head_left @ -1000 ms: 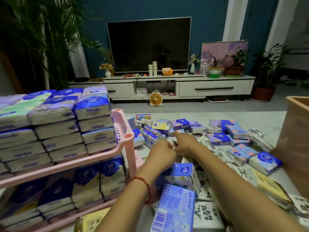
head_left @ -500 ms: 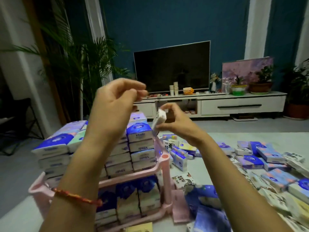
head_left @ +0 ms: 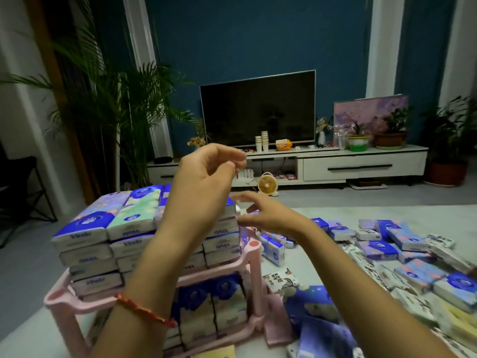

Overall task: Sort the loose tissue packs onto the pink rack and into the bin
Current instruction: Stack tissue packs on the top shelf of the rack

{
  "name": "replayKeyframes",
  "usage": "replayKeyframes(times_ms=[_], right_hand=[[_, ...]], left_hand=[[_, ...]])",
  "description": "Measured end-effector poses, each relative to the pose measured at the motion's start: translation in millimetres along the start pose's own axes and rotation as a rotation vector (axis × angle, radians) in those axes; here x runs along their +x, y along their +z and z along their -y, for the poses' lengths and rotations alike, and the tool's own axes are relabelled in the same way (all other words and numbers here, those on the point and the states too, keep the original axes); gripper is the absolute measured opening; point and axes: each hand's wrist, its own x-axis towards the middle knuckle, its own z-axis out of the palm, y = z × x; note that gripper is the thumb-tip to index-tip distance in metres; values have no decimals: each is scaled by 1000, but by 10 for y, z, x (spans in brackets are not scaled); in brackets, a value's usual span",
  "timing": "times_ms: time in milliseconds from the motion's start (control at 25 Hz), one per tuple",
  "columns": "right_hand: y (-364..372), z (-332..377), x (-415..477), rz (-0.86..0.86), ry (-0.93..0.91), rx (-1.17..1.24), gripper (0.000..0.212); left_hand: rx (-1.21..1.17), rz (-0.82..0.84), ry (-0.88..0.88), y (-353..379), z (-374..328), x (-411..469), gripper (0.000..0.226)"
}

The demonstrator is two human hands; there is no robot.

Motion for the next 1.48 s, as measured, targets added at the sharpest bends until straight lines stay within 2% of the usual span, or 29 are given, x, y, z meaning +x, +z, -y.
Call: replayKeyframes(times_ms=[80, 160, 280, 360, 440, 560, 640, 720, 800, 880, 920, 1000, 1120, 1320, 1480], right_hand=[[-260, -6, -217, -43, 76, 104, 66], [-561, -123, -510, -46, 167, 46, 60], [-748, -462, -994, 188, 447, -267, 53], [-650, -728, -1273, 269, 584, -370, 57], [-513, -931, -1437, 221, 582, -440, 57], [-372, -1122, -1401, 175, 500, -693, 41], [-315, -1197, -1342, 138, 517, -717, 35], [-344, -1182, -1300, 73, 506, -697, 39], [-458, -990, -1221, -109, 441, -525, 50], [-570, -582, -1065, -310, 330, -105, 57], [-587, -350, -970, -321, 251, 79, 59], [-502, 1, -780, -257, 82, 229, 61], [-251, 314, -538, -133, -69, 217, 61], [-74, 321, -420, 43, -28, 0, 57], [36, 286, -397, -24, -29, -143, 44]], left_hand=[[7, 85, -1, 138, -42, -29, 21], [56, 283, -53, 284, -63, -67, 17], [183, 645, -116, 503, -134, -145, 22], [184, 684, -108, 598, -209, -174, 26], [191, 656, -85, 646, -284, -178, 27], [204, 656, -89, 612, -354, -178, 28], [204, 647, -103, 514, -362, -170, 28], [188, 582, -116, 345, -351, -137, 24], [134, 410, -120, 113, -306, -73, 16], [85, 161, -115, -142, -209, 10, 16], [70, 44, -117, -255, -154, 43, 17], [63, -120, -117, -410, -60, 71, 18], [90, -174, -131, -512, 8, 53, 18], [82, -112, -92, -637, -19, 26, 17], [87, -116, -103, -686, 17, 25, 18]])
